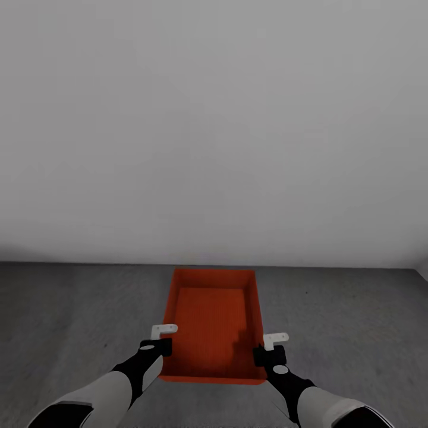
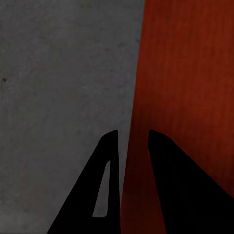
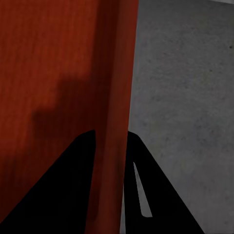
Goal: Move the two storage containers from the living room to the garage. In the garage, place one container on the floor and stack the other container on top of it (either order is fine).
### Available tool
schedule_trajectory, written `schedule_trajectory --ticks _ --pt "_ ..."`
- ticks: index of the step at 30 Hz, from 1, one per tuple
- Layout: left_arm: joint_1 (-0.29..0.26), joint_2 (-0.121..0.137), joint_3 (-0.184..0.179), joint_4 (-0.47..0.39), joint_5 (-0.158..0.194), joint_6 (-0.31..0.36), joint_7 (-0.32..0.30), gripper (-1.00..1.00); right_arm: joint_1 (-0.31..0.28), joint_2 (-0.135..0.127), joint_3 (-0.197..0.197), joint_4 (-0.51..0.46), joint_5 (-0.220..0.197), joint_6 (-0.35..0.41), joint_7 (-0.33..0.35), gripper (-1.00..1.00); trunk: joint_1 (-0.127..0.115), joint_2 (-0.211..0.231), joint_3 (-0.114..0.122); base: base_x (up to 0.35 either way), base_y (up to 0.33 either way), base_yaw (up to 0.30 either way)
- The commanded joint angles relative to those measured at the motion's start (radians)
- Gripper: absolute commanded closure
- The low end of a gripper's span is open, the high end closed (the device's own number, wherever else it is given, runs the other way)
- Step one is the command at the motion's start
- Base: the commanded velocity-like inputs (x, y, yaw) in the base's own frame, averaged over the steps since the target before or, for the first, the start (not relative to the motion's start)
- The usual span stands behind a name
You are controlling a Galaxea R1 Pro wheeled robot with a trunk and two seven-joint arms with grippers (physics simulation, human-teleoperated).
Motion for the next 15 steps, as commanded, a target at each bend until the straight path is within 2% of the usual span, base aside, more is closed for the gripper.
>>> schedule_trajectory --ticks 1,15 --pt "0.0 -0.001 0.002 -0.005 -0.002 -0.002 0.004 1.0 -0.001 0.002 -0.068 0.002 -0.012 -0.001 0.002 1.0 0.0 -0.001 -0.003 0.0 0.0 0.0" --pt "0.0 -0.001 0.002 -0.005 -0.002 -0.002 0.005 1.0 -0.001 0.002 -0.068 0.002 -0.012 -0.001 0.002 1.0 0.0 -0.001 -0.025 0.0 0.0 0.0"
